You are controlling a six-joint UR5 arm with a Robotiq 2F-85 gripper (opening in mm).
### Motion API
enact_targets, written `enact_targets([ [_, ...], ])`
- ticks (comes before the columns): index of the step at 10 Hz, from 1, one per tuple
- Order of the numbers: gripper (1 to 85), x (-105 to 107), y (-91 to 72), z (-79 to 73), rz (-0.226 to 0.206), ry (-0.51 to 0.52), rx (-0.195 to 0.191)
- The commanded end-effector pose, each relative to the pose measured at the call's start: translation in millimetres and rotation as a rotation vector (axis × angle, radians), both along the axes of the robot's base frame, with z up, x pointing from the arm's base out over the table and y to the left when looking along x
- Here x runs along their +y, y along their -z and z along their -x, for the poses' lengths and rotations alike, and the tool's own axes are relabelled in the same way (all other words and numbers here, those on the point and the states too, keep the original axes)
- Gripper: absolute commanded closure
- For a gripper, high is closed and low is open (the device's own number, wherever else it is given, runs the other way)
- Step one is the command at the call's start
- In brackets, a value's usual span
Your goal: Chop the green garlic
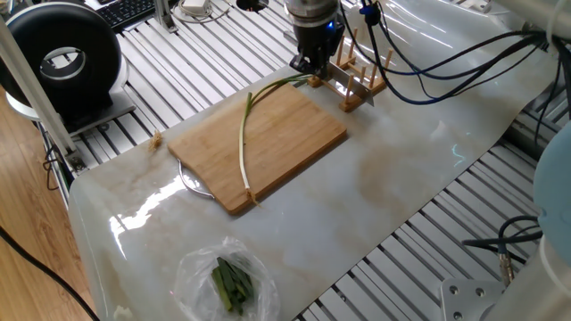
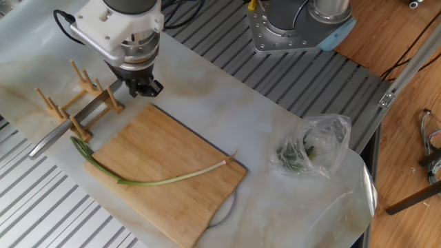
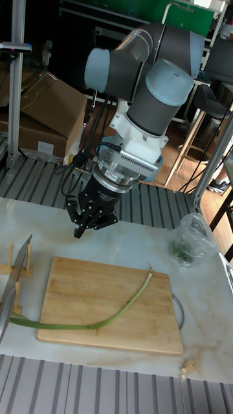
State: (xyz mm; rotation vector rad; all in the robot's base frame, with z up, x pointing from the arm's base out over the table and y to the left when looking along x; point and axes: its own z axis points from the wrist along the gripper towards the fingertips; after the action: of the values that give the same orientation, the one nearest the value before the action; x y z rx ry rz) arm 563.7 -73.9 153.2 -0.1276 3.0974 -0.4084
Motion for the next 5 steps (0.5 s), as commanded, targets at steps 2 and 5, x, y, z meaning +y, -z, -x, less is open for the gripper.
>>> enact_targets([
  [2, 84.3, -3.7, 4.5, -26.3, 0.007, -0.032, -0.091],
  [5, 84.3, -3.6, 13.9, -30.2, 0.017, -0.068, -0.086],
])
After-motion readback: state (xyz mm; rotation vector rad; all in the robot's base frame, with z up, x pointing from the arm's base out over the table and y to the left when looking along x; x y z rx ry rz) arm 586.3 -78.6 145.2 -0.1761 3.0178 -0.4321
